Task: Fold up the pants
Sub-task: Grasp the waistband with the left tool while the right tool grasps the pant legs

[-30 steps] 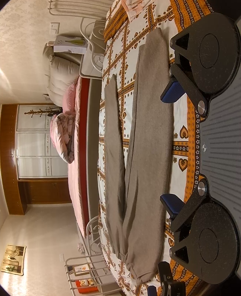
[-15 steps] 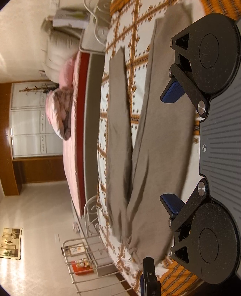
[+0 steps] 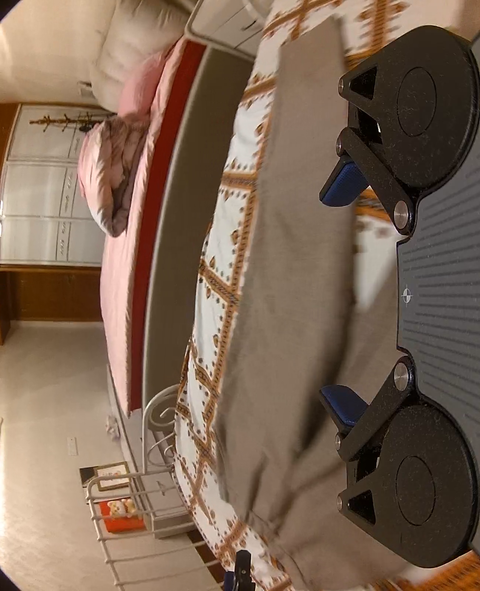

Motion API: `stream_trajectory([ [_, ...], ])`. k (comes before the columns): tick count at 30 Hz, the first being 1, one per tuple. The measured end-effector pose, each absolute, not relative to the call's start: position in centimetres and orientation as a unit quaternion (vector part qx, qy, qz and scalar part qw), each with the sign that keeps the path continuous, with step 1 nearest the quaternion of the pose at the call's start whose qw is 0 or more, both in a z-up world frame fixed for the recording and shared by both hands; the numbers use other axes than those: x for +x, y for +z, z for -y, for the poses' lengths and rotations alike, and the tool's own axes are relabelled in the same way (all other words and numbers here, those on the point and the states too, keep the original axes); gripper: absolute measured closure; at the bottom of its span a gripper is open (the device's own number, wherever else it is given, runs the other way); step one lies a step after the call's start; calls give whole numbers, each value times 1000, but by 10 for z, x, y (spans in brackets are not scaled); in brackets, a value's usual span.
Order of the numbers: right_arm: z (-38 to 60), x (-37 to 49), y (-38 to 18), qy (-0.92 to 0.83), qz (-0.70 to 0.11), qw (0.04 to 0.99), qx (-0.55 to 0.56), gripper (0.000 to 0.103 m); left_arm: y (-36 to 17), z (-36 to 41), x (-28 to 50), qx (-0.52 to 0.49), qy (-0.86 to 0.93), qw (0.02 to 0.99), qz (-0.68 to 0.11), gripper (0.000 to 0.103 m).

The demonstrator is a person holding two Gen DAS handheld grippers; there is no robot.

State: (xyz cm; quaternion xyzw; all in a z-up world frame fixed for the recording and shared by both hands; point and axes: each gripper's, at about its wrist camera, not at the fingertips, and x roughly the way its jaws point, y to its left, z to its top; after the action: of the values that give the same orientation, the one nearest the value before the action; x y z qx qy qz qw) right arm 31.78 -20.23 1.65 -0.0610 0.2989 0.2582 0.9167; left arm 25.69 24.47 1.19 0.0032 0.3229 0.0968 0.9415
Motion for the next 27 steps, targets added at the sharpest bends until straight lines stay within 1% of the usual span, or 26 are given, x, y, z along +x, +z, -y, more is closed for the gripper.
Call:
stream_trajectory([
  [1, 195, 334, 15, 261, -300, 915, -63, 0, 7, -259, 272, 4, 100, 939, -330, 14],
  [2, 188, 352, 12, 264, -300, 914, -68, 1, 1, -272, 288, 4, 103, 937, -334, 35],
  [3, 180, 372, 9, 270, -301, 912, -72, 11, -4, -284, 302, 5, 105, 933, -343, 53],
  [4, 173, 390, 6, 275, -305, 909, -74, 18, -10, -296, 317, -1, 104, 928, -357, 70],
  [5, 164, 408, 2, 277, -311, 906, -77, 20, -18, -309, 330, -17, 99, 925, -365, 70],
  [6, 156, 425, -4, 282, -314, 903, -79, 20, -24, -317, 340, -22, 96, 923, -372, 68],
  [7, 149, 440, -9, 284, -314, 902, -83, 20, -30, -324, 352, -18, 98, 920, -378, 62],
  [10, 126, 477, -26, 305, -317, 892, -104, 20, -48, -334, 377, -4, 95, 915, -391, 61],
  [12, 111, 498, -37, 318, -319, 884, -121, 20, -56, -338, 387, 6, 97, 914, -393, 52],
  [13, 105, 506, -42, 325, -321, 881, -125, 20, -58, -341, 390, 11, 97, 916, -389, 42],
  [14, 100, 514, -47, 332, -323, 877, -131, 20, -58, -344, 392, 17, 96, 918, -385, 37],
  [16, 90, 528, -56, 344, -324, 868, -151, 20, -60, -351, 399, 24, 84, 918, -386, 35],
  [21, 81, 546, -73, 360, -333, 851, -187, 20, -65, -360, 407, 18, 50, 922, -384, 34],
  [24, 85, 554, -78, 373, -341, 844, -180, 20, -71, -366, 414, -12, 31, 920, -390, 36],
  [25, 86, 557, -79, 377, -347, 841, -174, 20, -73, -366, 416, -16, 28, 919, -393, 37],
  [27, 87, 562, -80, 384, -353, 836, -172, 20, -77, -363, 418, -22, 19, 919, -394, 47],
])
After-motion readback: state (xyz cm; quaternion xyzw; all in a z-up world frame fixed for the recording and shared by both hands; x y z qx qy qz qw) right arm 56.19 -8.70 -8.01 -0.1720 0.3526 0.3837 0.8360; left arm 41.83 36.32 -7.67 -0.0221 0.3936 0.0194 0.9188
